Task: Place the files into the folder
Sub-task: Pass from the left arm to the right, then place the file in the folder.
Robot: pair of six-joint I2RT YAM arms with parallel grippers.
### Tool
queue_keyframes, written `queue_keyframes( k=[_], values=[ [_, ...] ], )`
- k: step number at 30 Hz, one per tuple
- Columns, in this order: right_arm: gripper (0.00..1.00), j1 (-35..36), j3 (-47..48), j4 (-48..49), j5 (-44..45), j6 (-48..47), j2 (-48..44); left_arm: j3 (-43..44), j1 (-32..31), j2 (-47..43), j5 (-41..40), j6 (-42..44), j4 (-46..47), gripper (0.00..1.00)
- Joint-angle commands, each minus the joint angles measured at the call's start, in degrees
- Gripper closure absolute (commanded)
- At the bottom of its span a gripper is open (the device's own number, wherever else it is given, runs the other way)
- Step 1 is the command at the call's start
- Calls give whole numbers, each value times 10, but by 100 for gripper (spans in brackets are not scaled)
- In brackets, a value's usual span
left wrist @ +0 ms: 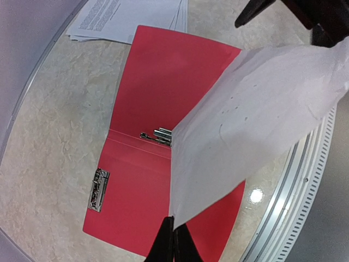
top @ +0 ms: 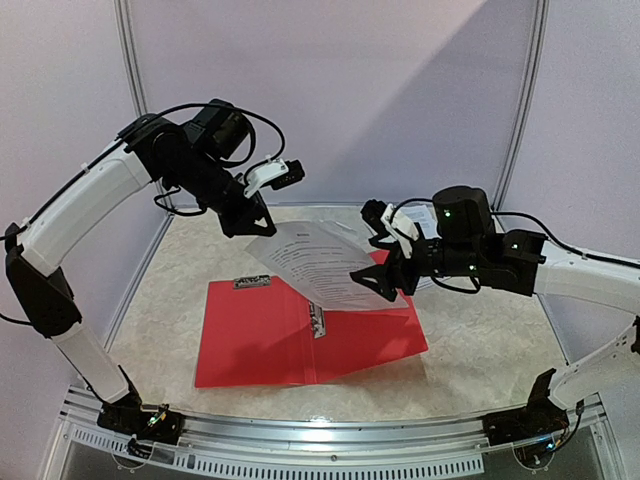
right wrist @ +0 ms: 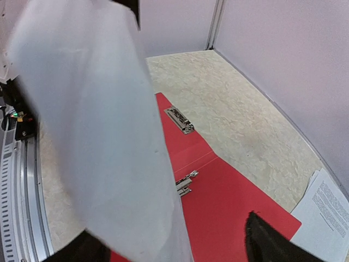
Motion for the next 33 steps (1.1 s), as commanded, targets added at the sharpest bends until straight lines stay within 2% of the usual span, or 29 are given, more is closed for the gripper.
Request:
queue_keyframes(
  k=[1, 6, 8, 9, 11, 12, 13, 14, 15, 16, 20, 24, 29, 33],
  values=[
    [36, -10, 24, -14, -31, 21, 24, 6, -9, -4, -7, 8, -10, 100],
    [73, -27, 22, -15, -70, 47, 29, 6, -10, -4, -6, 12, -9, 100],
    [93, -36, 23, -19, -82, 58, 28, 6, -10, -4, -6, 14, -8, 100],
    [99, -39, 24, -21, -87, 64, 27, 6, -9, -4, -7, 16, -8, 100],
    [100, -47, 35, -33, -94, 81, 27, 8, -10, -3, -8, 20, -8, 100],
    [100, -51, 46, -45, -94, 87, 29, 10, -10, -2, -15, 23, -10, 91],
    [100, -59, 60, -66, -94, 107, 31, 14, -10, 0, -26, 25, -14, 57],
    [100, -66, 78, -93, -96, 121, 35, 17, -10, 1, -42, 30, -17, 28],
    [100, -79, 98, -122, -101, 144, 46, 18, -9, 0, -61, 36, -18, 9],
    [100, -93, 115, -155, -108, 158, 54, 17, -7, -3, -80, 45, -16, 2],
    [100, -148, 163, -260, -149, 231, 104, -33, 11, -35, -125, 75, 14, 1],
    [100, -209, 168, -303, -232, 276, 149, -99, 47, -41, -137, 82, 31, 1],
    [100, -259, 175, -342, -270, 260, 212, -222, 86, -38, -172, 95, 76, 1],
    [100, -269, 197, -367, -269, 236, 272, -318, 90, -27, -223, 109, 134, 0]
  ],
)
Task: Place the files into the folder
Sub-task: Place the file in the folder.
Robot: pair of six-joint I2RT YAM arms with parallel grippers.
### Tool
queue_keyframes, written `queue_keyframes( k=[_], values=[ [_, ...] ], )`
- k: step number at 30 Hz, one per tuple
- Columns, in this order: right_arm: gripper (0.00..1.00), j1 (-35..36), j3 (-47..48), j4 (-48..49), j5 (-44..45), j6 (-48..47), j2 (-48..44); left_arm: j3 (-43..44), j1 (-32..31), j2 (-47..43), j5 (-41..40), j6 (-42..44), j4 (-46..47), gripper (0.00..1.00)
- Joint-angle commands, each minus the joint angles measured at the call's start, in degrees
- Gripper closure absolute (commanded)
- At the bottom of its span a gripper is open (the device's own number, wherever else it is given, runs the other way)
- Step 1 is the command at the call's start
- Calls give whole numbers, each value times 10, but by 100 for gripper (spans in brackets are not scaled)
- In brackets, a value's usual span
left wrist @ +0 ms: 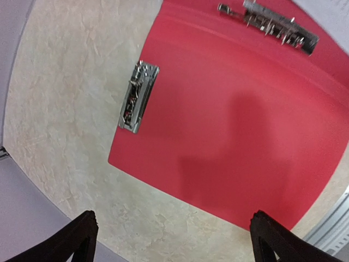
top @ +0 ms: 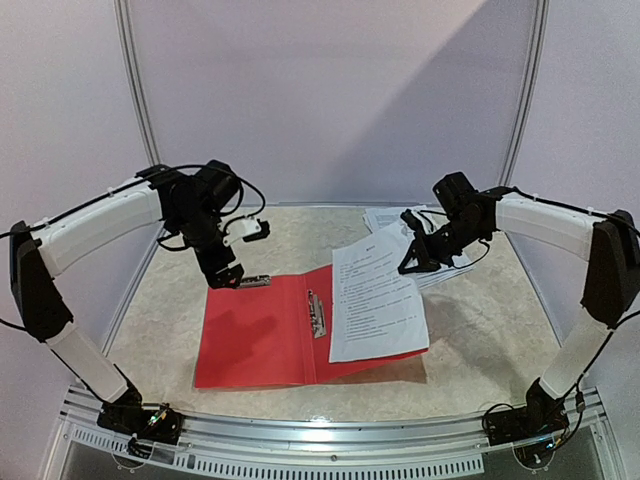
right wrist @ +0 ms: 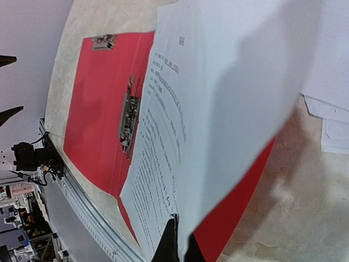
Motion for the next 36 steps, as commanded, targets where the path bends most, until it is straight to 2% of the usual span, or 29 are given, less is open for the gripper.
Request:
queue_keyframes(
  k=[1, 5, 10, 36],
  values=[
    [100, -9, 41, -58, -38, -25, 66, -95, 6, 15, -67, 25, 72, 0],
    [100, -10, 74, -66, -58, -46, 122, -161, 7, 37, -96, 44, 116, 0],
    [100, -11, 98, -71, -57, -69, 169, -196, 8, 67, -101, 44, 142, 1],
    [100, -2, 139, -59, -90, -69, 210, -178, 8, 85, -91, 35, 143, 0]
  ],
)
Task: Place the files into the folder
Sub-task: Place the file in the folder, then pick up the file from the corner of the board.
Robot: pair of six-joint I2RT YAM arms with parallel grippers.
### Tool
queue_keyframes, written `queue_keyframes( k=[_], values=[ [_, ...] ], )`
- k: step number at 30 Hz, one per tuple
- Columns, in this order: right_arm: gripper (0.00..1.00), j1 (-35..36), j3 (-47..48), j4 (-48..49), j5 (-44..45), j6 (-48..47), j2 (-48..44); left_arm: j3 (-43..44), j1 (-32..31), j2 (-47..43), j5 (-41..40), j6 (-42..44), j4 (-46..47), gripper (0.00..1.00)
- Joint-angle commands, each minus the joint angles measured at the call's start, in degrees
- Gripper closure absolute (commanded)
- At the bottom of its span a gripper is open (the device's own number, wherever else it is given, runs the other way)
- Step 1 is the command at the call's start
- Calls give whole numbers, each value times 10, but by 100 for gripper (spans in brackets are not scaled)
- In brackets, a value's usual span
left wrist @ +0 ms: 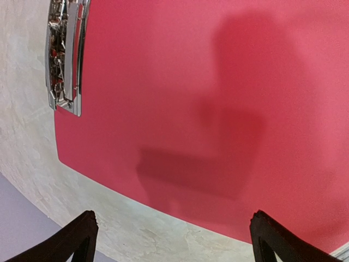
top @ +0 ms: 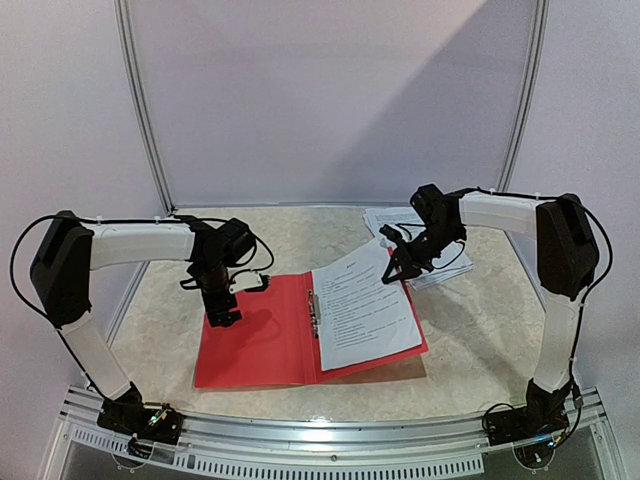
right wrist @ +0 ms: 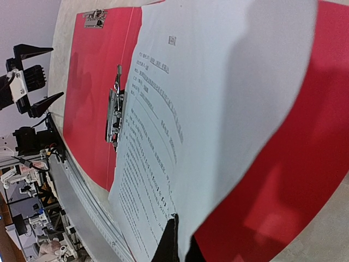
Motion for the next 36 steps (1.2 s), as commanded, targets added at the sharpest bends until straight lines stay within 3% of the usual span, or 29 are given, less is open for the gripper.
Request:
queue_keyframes(
  k=[1, 9, 11, 18, 23, 30, 36],
  values=[
    [100, 9, 20, 4, -10, 1, 24, 12, 3, 7, 0, -1, 10, 1],
    [99, 14, 26, 5, 0, 2, 34, 12, 3, 6, 0, 0, 9, 0],
    [94, 14, 30, 1, 0, 4, 33, 13, 3, 7, 2, 0, 7, 1],
    [47, 14, 38, -24, 58, 11, 7, 13, 3, 3, 6, 3, 4, 0],
    [2, 14, 67, -51, 126, 15, -34, 16, 3, -1, 5, 8, 2, 1],
    [1, 0, 156, -135, 303, -1, -64, 30, 3, -11, 6, 18, -11, 1],
    [1, -102, 143, -105, 279, -16, -89, 65, 3, -19, 15, 29, -38, 0]
  ],
)
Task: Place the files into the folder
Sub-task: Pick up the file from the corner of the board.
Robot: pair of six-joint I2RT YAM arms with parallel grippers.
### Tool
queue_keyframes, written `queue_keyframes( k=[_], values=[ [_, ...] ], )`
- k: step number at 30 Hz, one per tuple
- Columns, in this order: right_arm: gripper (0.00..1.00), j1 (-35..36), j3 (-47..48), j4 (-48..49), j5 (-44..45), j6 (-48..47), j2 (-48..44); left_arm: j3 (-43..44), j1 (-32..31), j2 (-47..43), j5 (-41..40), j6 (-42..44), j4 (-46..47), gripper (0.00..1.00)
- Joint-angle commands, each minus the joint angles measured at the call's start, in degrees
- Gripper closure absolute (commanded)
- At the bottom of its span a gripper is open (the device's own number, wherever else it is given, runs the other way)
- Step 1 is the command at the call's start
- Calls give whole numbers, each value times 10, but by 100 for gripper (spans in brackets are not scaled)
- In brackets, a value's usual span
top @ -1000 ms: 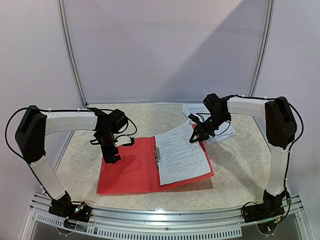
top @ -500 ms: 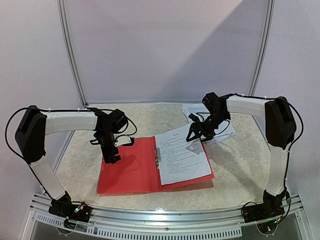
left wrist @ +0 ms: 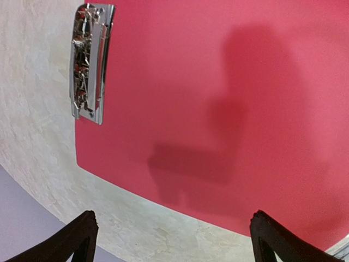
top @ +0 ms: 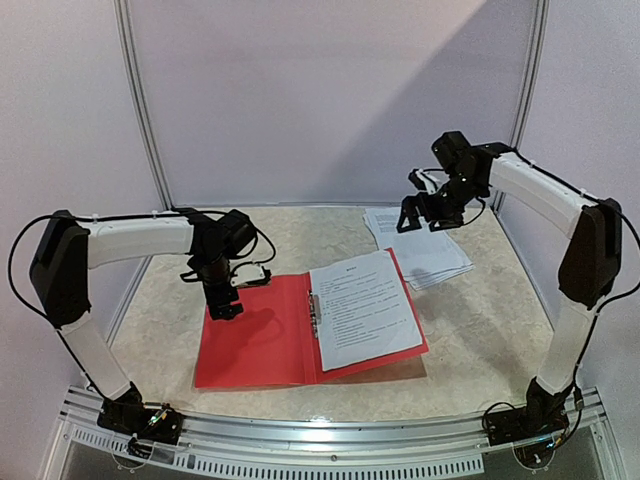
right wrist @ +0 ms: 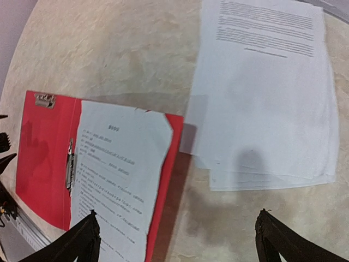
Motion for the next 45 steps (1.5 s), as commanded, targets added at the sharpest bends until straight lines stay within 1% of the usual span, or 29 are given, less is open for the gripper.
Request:
queue_keyframes(
  k=[1, 3, 5, 7, 9, 10, 14, 19, 23, 26, 34, 38, 41, 45],
  values=[
    [1, -94, -3, 3, -1, -20, -3, 42, 3, -19, 16, 15, -30, 0],
    [5, -132, -6, 20, -39, -30, 16, 64, 2, -15, 22, 17, -41, 0],
    [14, -171, -5, 38, -74, -29, 43, 90, 1, -6, 27, 17, -50, 0],
    [28, -201, -3, 58, -104, -24, 69, 127, -1, 9, 29, 14, -58, 0],
    [39, -223, -1, 79, -126, -18, 103, 158, -2, 26, 31, 8, -66, 0],
    [42, -235, 1, 87, -136, -13, 114, 172, -4, 35, 33, 5, -67, 1],
    [48, -269, 14, 111, -179, -7, 168, 217, -10, 69, 34, -1, -72, 1],
    [52, -277, 28, 122, -202, -10, 225, 242, -16, 101, 36, -3, -78, 0],
    [59, -279, 27, 124, -222, -14, 255, 246, -18, 117, 33, -3, -78, 1],
    [61, -280, 26, 125, -226, -16, 265, 246, -19, 123, 32, -2, -77, 0],
    [60, -280, 25, 125, -203, -18, 264, 240, -20, 125, 28, 0, -73, 0],
    [57, -280, 28, 121, -180, -23, 256, 238, -20, 124, 29, 0, -71, 0],
    [56, -280, 28, 121, -162, -25, 252, 236, -20, 125, 29, 0, -68, 0],
    [57, -279, 27, 117, -196, -27, 263, 236, -21, 128, 27, 1, -68, 0]
  ],
)
